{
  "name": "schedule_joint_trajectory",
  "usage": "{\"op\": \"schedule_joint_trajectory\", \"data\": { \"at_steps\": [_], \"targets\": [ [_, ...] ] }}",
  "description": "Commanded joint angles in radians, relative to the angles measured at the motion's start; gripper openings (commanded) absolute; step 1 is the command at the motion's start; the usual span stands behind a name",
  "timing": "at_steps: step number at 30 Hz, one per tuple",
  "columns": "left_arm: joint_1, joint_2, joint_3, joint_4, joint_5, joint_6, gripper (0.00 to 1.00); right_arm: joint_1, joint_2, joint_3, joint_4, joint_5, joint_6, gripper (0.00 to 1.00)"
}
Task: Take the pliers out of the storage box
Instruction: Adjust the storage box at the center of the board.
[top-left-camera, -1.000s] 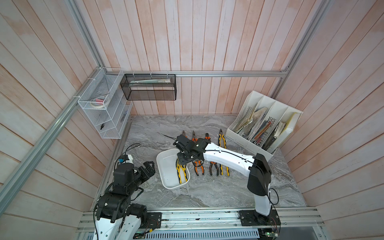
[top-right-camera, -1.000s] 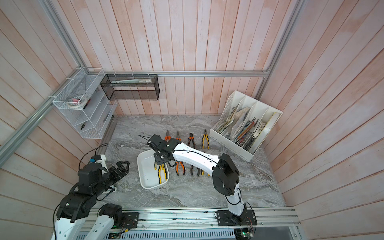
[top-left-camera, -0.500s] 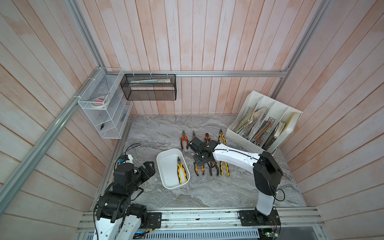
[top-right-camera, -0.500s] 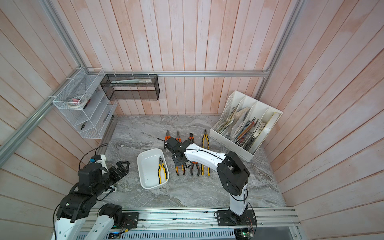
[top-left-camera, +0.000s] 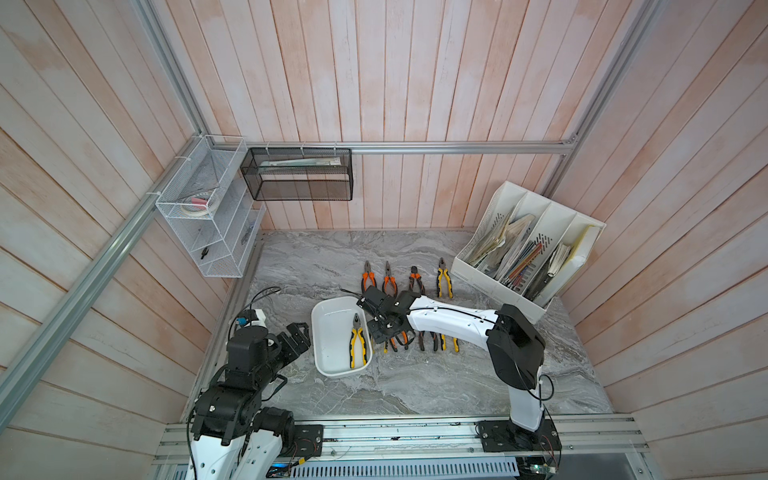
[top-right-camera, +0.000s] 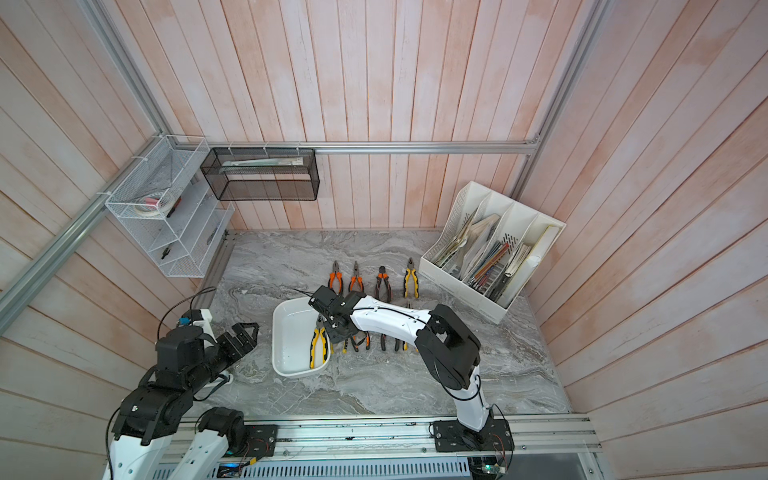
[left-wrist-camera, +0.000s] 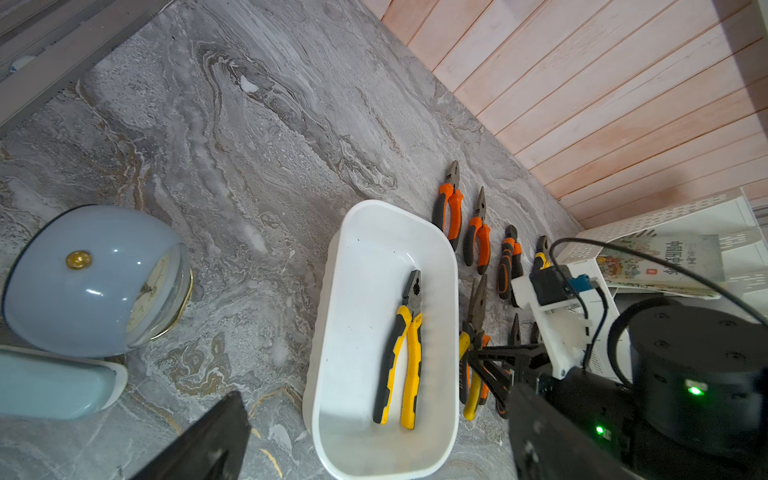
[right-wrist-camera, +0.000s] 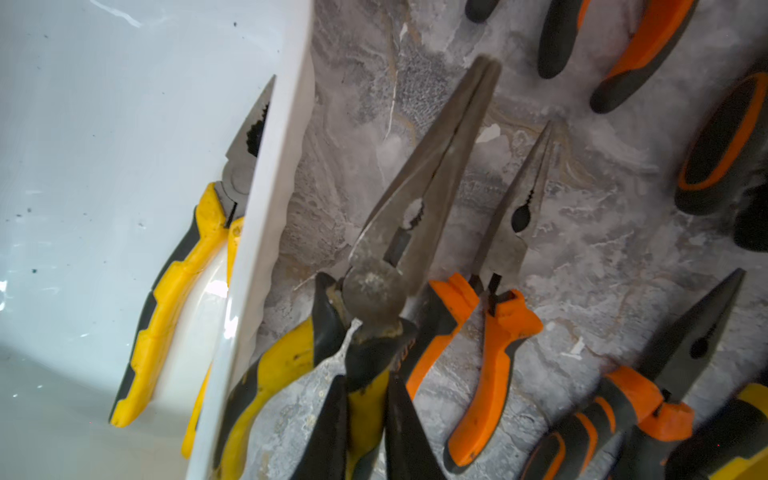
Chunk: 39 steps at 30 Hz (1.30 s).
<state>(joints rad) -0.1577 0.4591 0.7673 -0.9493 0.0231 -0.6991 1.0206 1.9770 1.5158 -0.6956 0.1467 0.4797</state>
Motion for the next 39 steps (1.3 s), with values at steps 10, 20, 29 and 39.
{"op": "schedule_joint_trajectory", "data": {
  "at_steps": [10,20,29,39],
  "targets": [
    [0.005,-0.001,-0.014,0.026,0.014,0.021,1.0,0.004,0.072,0.131,0.099,-0.115,0.077,0.0],
    [0.007,-0.002,-0.014,0.024,0.015,0.021,1.0,0.0,0.1,0.176,0.041,-0.07,0.074,0.0],
    [0.007,-0.005,-0.014,0.024,0.016,0.021,1.0,-0.043,0.067,0.072,0.039,-0.077,0.024,0.0],
    [0.007,-0.004,-0.015,0.024,0.015,0.02,1.0,-0.059,0.116,0.069,0.079,-0.096,-0.002,0.0]
  ]
}}
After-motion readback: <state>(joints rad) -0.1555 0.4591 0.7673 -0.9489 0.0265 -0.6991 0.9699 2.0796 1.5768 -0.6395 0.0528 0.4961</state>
